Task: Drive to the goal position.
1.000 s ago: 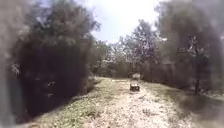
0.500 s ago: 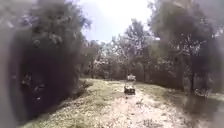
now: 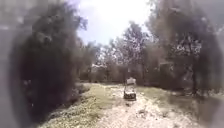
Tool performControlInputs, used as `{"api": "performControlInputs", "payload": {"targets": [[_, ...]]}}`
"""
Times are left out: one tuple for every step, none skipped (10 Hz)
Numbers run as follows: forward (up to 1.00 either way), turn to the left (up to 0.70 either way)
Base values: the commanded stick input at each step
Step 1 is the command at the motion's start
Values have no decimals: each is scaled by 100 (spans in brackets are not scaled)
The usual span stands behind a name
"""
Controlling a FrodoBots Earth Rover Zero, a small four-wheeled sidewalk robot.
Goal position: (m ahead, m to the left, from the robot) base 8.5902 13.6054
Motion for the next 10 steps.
{"api": "performControlInputs", "payload": {"targets": [[66, 0], [65, 0], [64, 0], [61, 0], [61, 0], [62, 0], [65, 0], [68, 0], [70, 0], [70, 0]]}}
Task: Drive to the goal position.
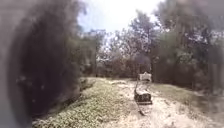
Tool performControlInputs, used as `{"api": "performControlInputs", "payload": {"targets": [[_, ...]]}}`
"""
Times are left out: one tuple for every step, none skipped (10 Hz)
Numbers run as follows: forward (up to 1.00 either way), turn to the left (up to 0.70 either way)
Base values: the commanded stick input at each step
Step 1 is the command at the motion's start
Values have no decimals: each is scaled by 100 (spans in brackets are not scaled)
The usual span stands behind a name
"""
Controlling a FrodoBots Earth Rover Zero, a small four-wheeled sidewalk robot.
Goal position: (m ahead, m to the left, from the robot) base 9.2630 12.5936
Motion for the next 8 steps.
{"api": "performControlInputs", "payload": {"targets": [[70, 0], [70, 0], [70, 0], [70, -11], [70, -30], [70, -35], [70, -35], [70, -35]]}}
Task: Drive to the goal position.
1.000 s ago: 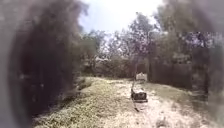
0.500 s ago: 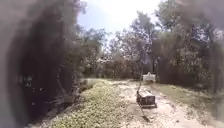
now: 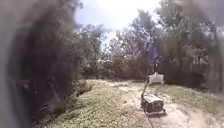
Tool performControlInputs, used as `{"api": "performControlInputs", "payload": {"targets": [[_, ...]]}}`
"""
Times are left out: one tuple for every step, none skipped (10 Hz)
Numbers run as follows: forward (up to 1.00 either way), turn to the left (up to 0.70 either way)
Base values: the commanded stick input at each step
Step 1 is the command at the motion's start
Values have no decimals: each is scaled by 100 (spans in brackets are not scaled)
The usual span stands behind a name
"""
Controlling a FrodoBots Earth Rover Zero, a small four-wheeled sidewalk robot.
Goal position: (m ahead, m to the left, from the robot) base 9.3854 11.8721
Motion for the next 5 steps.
{"api": "performControlInputs", "payload": {"targets": [[70, -4], [70, 0], [70, 0], [70, 0], [70, 0]]}}
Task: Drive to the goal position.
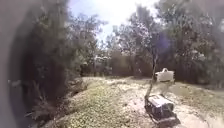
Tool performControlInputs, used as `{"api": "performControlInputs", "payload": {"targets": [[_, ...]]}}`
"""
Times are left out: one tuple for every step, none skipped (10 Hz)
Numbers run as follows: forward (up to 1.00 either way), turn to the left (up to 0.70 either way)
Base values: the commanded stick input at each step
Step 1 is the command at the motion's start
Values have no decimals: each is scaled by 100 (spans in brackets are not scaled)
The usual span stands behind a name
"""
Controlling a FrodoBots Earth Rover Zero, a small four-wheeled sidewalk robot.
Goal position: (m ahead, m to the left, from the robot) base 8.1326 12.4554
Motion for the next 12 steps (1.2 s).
{"api": "performControlInputs", "payload": {"targets": [[70, 0], [70, 0], [70, 0], [70, 0], [70, 0], [70, 0], [70, 0], [70, -10], [70, -28], [70, -18], [70, 0], [70, 0]]}}
